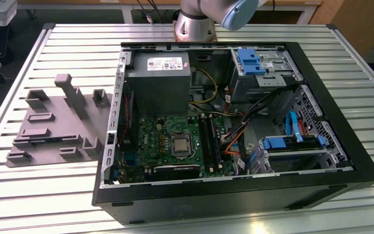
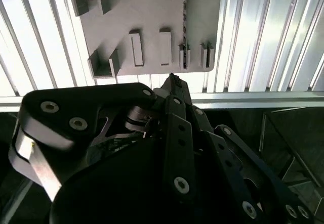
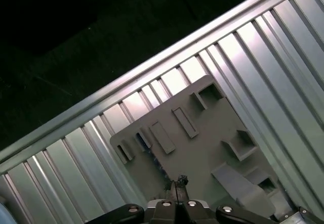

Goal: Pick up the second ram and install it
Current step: 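Pick up the second ram and move it above second insertion slot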

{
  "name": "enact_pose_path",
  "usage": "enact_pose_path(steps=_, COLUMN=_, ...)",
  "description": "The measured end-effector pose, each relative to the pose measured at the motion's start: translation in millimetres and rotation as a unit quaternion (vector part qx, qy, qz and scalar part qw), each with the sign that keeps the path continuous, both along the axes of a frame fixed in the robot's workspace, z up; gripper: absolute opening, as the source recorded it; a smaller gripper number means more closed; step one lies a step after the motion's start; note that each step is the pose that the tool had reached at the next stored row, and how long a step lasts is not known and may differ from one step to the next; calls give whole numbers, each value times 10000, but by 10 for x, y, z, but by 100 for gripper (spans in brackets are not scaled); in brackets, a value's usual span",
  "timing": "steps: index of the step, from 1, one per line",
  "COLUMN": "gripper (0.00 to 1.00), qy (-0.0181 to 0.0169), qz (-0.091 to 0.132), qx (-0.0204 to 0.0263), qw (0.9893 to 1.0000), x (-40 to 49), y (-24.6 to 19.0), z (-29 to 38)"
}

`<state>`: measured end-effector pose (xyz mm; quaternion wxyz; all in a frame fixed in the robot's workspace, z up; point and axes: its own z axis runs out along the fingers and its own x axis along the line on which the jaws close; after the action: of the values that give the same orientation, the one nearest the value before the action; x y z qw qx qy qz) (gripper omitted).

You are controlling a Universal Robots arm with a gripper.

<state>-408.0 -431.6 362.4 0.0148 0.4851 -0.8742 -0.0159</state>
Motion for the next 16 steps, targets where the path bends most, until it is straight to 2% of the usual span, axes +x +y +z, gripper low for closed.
enact_pose_path(steps=5, gripper=11, qy=1, qz=266, qx=0, qw=9996, x=0, y=-2, z=1)
enact_pose_path(steps=9, gripper=11, qy=0, qz=487, qx=0, qw=9988, x=0, y=-5, z=-1)
enact_pose_path(steps=12, gripper=11, qy=-1, qz=724, qx=0, qw=9974, x=0, y=-5, z=-5)
enact_pose_path(steps=16, gripper=11, qy=0, qz=1090, qx=0, qw=9940, x=0, y=-5, z=-11)
